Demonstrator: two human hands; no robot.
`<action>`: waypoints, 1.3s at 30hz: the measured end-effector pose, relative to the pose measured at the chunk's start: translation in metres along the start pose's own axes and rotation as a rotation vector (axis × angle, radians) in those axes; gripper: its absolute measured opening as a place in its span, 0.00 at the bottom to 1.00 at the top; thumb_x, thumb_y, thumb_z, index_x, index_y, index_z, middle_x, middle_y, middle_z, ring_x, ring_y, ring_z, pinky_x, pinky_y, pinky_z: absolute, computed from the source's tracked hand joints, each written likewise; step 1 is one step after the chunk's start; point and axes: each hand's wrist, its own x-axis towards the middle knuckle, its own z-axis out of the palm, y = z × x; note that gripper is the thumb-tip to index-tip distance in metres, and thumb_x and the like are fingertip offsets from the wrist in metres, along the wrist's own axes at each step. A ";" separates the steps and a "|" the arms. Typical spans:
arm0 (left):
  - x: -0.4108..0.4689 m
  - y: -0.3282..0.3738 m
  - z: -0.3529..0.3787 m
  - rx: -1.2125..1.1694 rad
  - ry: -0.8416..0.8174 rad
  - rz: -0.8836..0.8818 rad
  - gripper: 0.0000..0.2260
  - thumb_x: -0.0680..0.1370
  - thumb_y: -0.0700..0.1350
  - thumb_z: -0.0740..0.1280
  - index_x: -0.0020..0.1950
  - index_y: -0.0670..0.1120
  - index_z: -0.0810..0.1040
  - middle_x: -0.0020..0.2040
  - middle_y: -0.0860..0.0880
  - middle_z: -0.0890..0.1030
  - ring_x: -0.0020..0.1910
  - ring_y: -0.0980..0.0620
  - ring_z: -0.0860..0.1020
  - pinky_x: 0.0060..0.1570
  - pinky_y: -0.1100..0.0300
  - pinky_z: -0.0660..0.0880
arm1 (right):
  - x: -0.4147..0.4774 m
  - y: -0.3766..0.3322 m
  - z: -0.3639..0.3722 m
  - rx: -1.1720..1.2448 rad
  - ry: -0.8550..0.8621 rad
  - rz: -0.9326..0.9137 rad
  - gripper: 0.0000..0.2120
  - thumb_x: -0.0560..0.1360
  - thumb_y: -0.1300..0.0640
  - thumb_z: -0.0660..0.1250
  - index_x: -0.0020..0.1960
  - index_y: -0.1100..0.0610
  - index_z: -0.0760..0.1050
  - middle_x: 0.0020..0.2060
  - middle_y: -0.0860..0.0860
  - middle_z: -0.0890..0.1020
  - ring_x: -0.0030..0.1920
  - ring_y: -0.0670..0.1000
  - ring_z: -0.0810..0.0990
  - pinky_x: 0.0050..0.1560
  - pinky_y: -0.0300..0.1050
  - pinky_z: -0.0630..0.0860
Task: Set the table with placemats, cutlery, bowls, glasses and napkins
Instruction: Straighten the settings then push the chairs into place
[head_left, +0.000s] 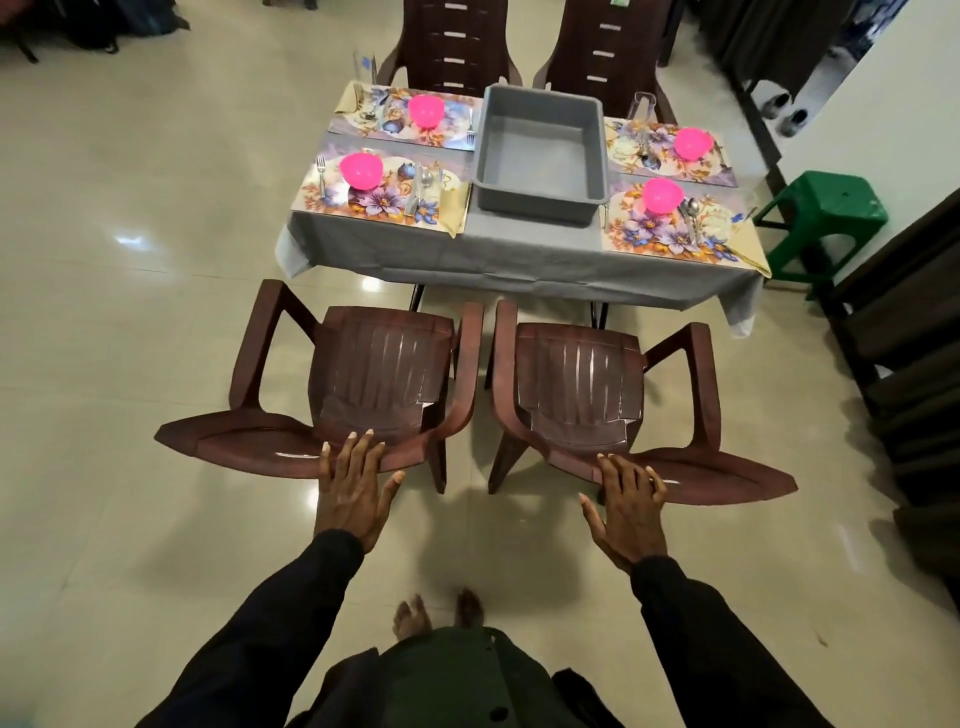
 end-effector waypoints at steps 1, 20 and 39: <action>0.000 -0.001 -0.001 0.001 0.009 0.001 0.30 0.84 0.62 0.48 0.71 0.44 0.75 0.76 0.43 0.70 0.78 0.41 0.64 0.79 0.37 0.51 | 0.002 -0.001 0.000 0.006 0.011 0.000 0.32 0.78 0.36 0.58 0.73 0.56 0.71 0.66 0.55 0.74 0.67 0.58 0.72 0.72 0.60 0.61; 0.016 0.001 0.000 -0.022 0.010 0.009 0.31 0.83 0.63 0.48 0.78 0.44 0.69 0.79 0.43 0.66 0.80 0.42 0.60 0.78 0.37 0.52 | -0.003 -0.002 0.002 0.013 0.005 0.003 0.30 0.77 0.40 0.58 0.72 0.57 0.71 0.66 0.55 0.75 0.66 0.58 0.72 0.70 0.61 0.62; 0.013 -0.027 -0.019 -0.174 -0.059 0.050 0.31 0.85 0.63 0.43 0.79 0.46 0.67 0.79 0.47 0.66 0.80 0.48 0.62 0.79 0.43 0.53 | 0.028 -0.069 -0.019 0.251 0.090 -0.063 0.28 0.81 0.39 0.56 0.74 0.54 0.67 0.70 0.51 0.74 0.71 0.53 0.71 0.76 0.63 0.59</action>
